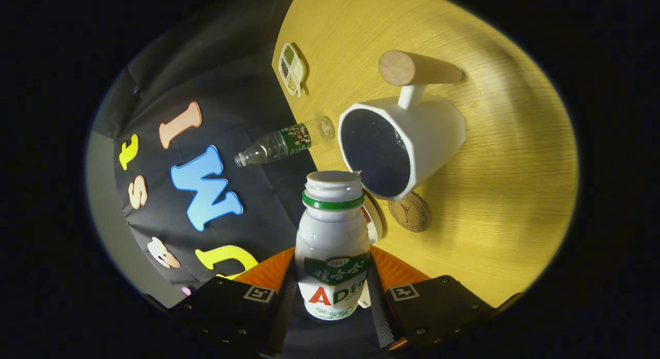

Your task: Take the bottle from table, then pour the juice into the cup, finally place the bottle on the coaster

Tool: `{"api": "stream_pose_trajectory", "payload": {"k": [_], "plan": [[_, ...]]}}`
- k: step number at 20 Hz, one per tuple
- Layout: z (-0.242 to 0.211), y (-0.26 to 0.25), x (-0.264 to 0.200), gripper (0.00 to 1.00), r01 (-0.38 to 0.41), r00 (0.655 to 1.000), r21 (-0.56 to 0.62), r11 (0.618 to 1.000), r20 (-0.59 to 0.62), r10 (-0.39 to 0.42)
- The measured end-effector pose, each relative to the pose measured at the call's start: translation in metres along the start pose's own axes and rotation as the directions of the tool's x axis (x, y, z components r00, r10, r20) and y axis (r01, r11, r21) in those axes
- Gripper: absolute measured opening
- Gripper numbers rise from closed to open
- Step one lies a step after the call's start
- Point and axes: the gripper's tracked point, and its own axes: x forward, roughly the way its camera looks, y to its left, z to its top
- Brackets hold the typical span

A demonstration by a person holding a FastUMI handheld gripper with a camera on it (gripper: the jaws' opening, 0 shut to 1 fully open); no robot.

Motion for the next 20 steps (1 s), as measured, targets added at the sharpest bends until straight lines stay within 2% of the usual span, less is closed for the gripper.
{"api": "stream_pose_trajectory", "payload": {"k": [20], "plan": [[-0.0022,0.0047,-0.0028,0.66,-0.009,1.000,0.027,1.000,0.022,0.008]]}}
